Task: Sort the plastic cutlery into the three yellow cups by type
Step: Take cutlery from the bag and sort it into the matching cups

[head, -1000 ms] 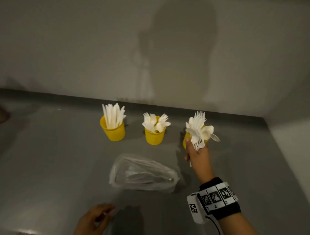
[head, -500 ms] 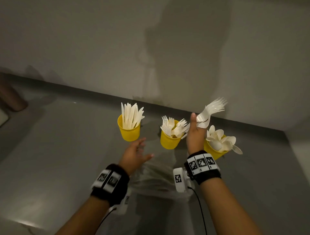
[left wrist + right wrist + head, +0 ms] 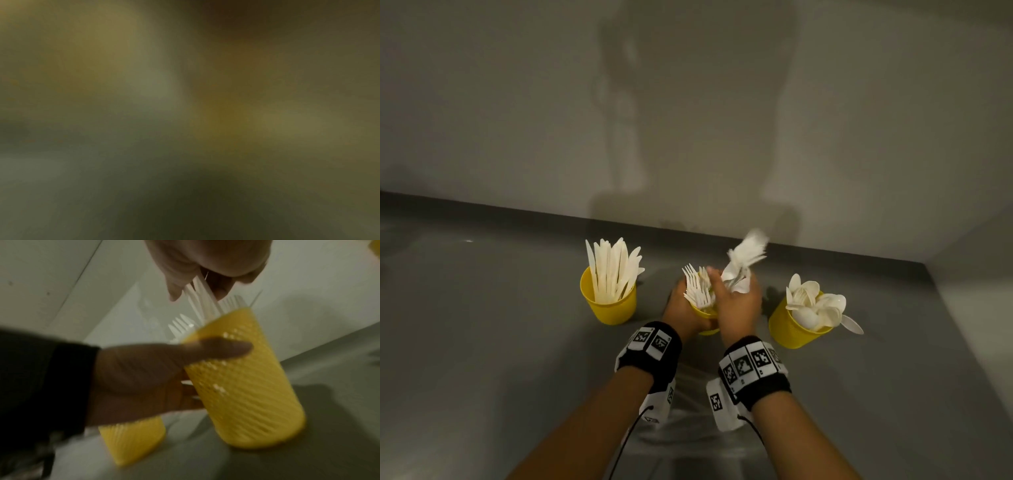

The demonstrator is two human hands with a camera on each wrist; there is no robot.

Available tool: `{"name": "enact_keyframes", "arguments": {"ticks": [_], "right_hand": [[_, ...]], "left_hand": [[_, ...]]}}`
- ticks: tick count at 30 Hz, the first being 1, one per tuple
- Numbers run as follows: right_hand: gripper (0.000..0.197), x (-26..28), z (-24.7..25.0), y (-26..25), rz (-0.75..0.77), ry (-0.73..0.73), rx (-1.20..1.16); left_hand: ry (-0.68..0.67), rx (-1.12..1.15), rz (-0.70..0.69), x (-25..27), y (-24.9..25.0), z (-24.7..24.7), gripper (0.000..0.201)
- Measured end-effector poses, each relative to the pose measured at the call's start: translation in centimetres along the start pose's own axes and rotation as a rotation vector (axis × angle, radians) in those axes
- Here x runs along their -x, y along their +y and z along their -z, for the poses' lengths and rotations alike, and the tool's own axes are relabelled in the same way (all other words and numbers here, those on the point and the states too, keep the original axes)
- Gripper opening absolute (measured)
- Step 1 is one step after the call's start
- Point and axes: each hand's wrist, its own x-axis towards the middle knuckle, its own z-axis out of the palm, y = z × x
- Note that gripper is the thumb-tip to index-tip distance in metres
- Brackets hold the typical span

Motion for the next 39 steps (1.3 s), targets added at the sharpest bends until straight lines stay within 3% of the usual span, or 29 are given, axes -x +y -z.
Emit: {"name": "enact_keyframes", "arguments": {"ticks": [3, 5, 9, 13, 17, 19, 25, 29, 34, 37, 39], "right_hand": [[0.038, 0.6, -0.5, 2.1, 0.148, -0.032, 0.482], [0.044, 1.0, -0.5, 2.8, 0.210, -0.007, 0.550], [0.047, 0.6, 0.0, 2.1, 0.218, -0.023, 0.617], [0.068, 0.1, 0.2, 0.5, 0.030, -0.097, 0.549], [0.086, -0.3, 0.4, -0.3, -0.114, -0.212, 0.548], [0.084, -0.4, 0.7, -0.7, -0.095, -0.251, 0.552], [0.067, -1.3, 1.3, 0.1, -0.007, -0.253, 0.436], [0.076, -1.0, 2.1, -0.1, 0.075, -0.181, 0.446], [0.071, -0.5, 4.6, -0.6, 0.216, -0.066, 0.387], [0.066, 0.9, 7.2, 0.0, 0.212, -0.112, 0.383], [0.066, 2.2, 9.2, 1.0, 0.195, -0.155, 0.371]], "left_hand": [[0.075, -0.042, -0.031, -0.5, 0.5, 0.4, 0.046], [0.075, -0.060, -0.057, -1.0, 1.1, 0.5, 0.029], [0.121, -0.186, -0.070, -0.9, 1.0, 0.2, 0.039], [0.113, -0.124, -0.032, -0.3, 0.9, 0.2, 0.055], [0.127, -0.077, -0.106, -0.1, 2.6, 0.4, 0.046], [0.108, 0.009, -0.115, 0.2, 3.4, 0.5, 0.039], [0.083, 0.134, -0.113, 1.0, 4.0, 0.4, 0.050], [0.059, 0.172, -0.090, 1.3, 4.5, 0.0, 0.053], [0.109, 0.101, -0.010, 1.1, 4.3, 0.2, 0.054], [0.056, -0.059, 0.040, 0.5, 3.6, -0.2, 0.050], [0.017, -0.044, 0.092, 0.4, 3.3, -0.5, 0.055]]}}
